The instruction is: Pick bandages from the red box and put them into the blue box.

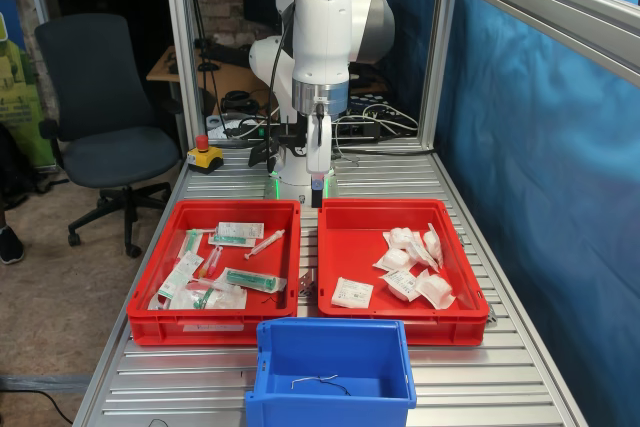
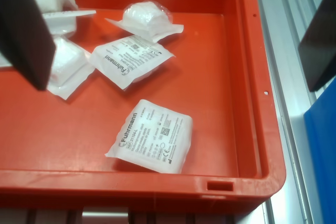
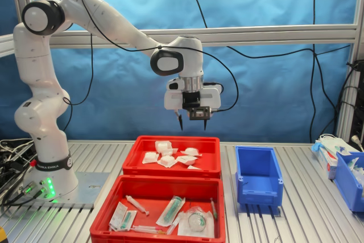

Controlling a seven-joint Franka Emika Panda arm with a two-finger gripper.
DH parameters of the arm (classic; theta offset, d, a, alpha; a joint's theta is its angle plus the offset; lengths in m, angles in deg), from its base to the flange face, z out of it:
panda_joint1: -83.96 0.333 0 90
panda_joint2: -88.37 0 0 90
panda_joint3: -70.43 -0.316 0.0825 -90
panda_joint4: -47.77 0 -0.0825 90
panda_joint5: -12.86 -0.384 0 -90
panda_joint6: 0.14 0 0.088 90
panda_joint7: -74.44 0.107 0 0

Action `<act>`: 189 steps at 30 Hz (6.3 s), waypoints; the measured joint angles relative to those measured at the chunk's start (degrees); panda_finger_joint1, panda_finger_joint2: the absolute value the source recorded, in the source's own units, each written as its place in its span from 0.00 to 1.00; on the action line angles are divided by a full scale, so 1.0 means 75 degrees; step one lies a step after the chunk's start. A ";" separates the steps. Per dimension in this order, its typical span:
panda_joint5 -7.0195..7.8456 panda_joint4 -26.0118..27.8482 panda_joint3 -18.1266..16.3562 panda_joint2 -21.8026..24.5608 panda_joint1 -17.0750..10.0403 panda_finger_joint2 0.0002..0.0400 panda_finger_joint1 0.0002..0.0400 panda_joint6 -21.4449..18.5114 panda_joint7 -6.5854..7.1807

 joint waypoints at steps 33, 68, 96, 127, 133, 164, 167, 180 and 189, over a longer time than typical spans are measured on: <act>0.0000 0.0000 0.0000 0.0000 0.0000 1.00 1.00 0.0000 0.0000; 0.0000 0.0000 0.0000 0.0000 0.0000 1.00 1.00 0.0000 0.0000; 0.0000 0.0000 0.0000 0.0000 0.0000 1.00 1.00 0.0000 0.0000; 0.0000 -0.0263 -0.0031 -0.0098 0.0762 1.00 1.00 0.0119 0.0092; 0.0000 -0.0286 -0.0051 -0.0447 0.1034 1.00 1.00 0.0646 0.0473; 0.0000 -0.0340 -0.0095 -0.2892 0.1835 1.00 1.00 0.2802 0.1114; 0.0000 -0.0339 -0.0099 -0.2947 0.1904 1.00 1.00 0.2940 0.1144; 0.0000 -0.0334 -0.0135 -0.3236 0.2205 1.00 1.00 0.3253 0.1430; 0.0000 -0.0334 -0.0149 -0.3345 0.2359 1.00 1.00 0.3296 0.1500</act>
